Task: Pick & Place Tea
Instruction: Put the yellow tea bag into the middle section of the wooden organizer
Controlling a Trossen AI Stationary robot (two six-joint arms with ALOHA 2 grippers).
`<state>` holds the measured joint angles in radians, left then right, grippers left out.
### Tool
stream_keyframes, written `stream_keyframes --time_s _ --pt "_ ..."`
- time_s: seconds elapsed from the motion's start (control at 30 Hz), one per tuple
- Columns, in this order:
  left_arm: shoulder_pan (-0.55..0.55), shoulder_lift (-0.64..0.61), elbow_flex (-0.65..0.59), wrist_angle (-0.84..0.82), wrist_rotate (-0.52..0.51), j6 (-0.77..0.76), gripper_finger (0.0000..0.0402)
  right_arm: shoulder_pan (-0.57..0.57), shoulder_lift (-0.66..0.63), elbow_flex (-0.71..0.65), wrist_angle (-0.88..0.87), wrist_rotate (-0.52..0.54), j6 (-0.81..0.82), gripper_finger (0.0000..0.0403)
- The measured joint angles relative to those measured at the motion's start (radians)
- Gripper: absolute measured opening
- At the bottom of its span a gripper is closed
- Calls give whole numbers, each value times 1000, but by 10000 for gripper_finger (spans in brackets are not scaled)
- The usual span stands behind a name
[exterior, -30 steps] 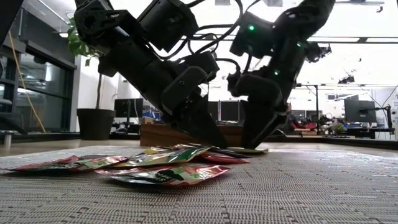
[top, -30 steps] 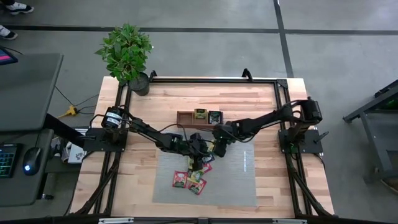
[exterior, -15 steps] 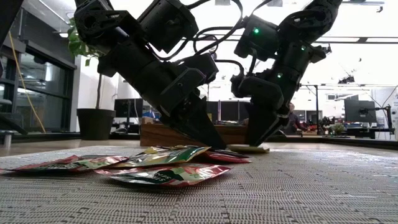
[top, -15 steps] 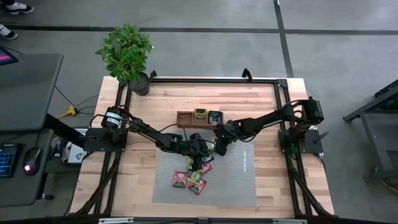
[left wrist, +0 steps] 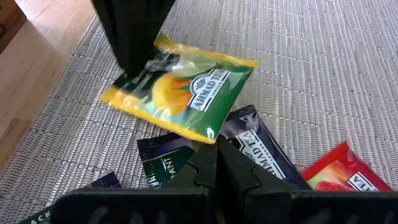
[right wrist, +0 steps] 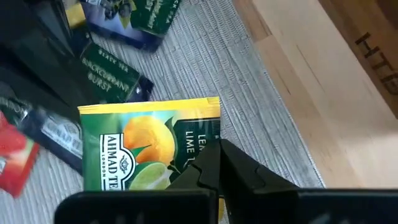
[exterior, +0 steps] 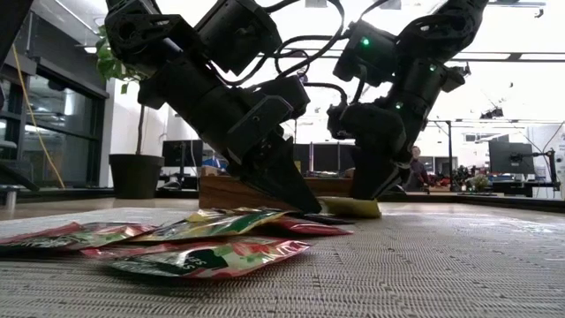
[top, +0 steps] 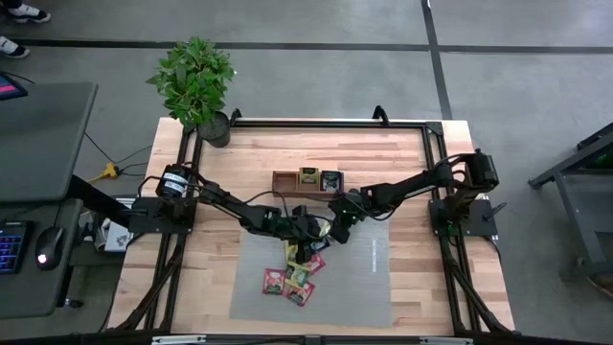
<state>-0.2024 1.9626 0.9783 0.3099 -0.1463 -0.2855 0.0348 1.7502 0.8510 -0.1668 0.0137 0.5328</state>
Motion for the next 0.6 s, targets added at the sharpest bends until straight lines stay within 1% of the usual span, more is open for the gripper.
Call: stream_keyframes --time_s 0.33,0.5,0.6 --pt "0 0 0 -1 0 -6 1 0 -146 -1 -27 35 -10 1" --pt "0 0 0 0 3 -8 1 -1 -222 4 -44 87 -31 0" --pt "0 0 0 0 16 -8 1 -7 -250 4 -44 97 -52 0"
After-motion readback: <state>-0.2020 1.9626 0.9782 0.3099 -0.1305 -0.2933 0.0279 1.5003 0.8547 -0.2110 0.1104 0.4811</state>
